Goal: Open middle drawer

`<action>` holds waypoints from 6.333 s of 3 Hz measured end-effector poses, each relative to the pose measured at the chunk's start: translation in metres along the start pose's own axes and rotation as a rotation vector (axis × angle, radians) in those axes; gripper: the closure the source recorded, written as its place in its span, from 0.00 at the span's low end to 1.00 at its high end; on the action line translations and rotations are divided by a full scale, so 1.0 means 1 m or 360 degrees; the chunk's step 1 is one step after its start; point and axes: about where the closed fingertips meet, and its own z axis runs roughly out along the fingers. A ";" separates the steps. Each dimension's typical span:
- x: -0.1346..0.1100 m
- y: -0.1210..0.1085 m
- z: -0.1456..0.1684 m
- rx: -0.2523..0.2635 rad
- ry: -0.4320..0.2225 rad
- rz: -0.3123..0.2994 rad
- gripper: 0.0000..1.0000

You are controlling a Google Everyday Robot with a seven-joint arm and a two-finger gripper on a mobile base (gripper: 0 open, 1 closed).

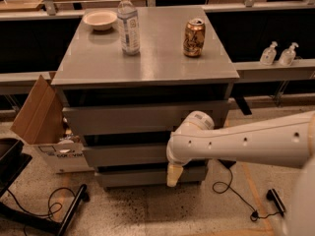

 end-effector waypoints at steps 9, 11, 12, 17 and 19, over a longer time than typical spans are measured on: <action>-0.010 -0.018 0.161 -0.0078 0.0154 -0.0092 0.88; -0.012 -0.021 0.151 -0.0078 0.0154 -0.0092 1.00; -0.013 -0.024 0.144 -0.0078 0.0154 -0.0092 1.00; -0.012 -0.012 0.127 -0.0096 0.0139 -0.0097 0.82; -0.011 -0.010 0.129 -0.0103 0.0141 -0.0097 0.36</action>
Offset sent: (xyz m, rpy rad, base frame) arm 0.0401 0.0160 -0.0953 -0.1456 0.0360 0.0394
